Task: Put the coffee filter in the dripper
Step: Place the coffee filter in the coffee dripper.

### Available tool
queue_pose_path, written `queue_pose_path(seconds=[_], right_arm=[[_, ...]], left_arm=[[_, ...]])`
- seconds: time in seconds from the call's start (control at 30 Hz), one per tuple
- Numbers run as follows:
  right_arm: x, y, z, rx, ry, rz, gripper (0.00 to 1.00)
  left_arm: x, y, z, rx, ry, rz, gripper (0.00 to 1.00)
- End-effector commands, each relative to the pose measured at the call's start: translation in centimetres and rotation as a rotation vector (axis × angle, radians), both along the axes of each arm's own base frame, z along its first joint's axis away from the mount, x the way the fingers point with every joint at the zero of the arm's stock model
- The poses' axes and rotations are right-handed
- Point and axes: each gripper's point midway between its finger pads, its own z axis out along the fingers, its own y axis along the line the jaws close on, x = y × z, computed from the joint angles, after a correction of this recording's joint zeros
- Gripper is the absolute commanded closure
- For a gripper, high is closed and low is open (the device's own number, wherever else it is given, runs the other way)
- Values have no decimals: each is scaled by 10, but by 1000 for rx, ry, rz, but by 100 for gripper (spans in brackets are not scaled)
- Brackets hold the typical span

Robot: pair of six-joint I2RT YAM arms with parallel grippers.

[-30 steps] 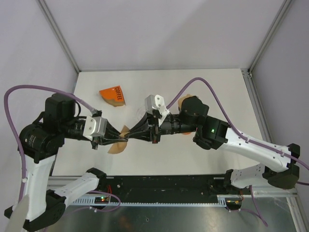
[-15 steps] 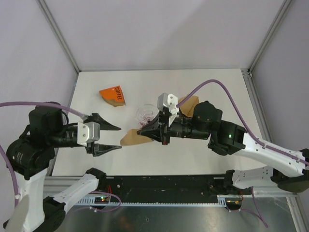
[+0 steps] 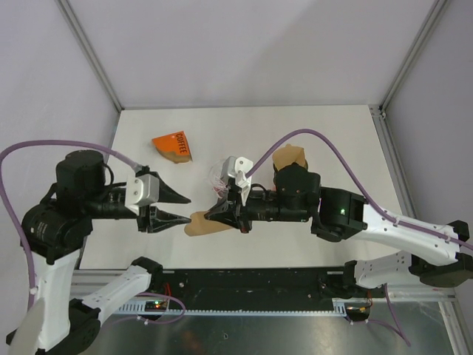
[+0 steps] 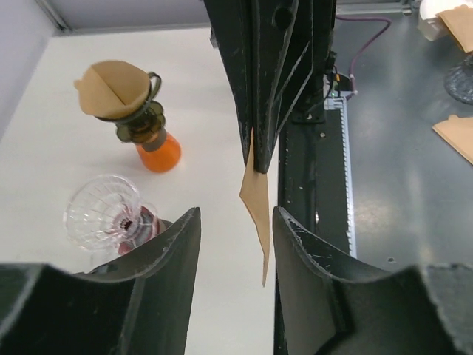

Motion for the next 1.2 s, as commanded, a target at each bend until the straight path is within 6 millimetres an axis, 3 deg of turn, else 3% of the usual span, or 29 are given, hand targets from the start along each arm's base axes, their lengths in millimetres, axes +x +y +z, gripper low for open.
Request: queue_pose_path(seconds=[0.0,0.17,0.3,0.43,0.6,0.8,0.87,0.97,1.17], right_arm=[[-1,-3,25,48,-31,-8,100],[-3,-2,24,43,-47,3,100],[-4,-1,22,36,-54,10,100],[-5,1,21,32,-58,17,100],[-6,1,22,35,-64,25,100],[-5,1,23,39,-66,18,100],[-5,1,24,39,-66,16,100],[-5,1,24,39,-66,16,100],[-7,1,21,31,-71,33,100]], left_arm=[[-4,-5,-10,-9,72,-36,53],[-2,-5,-9,-7,83,-26,82],[-6,-7,-6,-19,87,-45,92],[-7,-7,-3,-25,89,-48,94],[-8,-7,-4,-26,92,-51,86],[-10,-7,-13,-16,126,-53,85],[-12,-6,-17,-10,142,-53,86],[-12,-6,-20,-5,153,-53,97],[-8,-5,-12,-3,125,-28,100]])
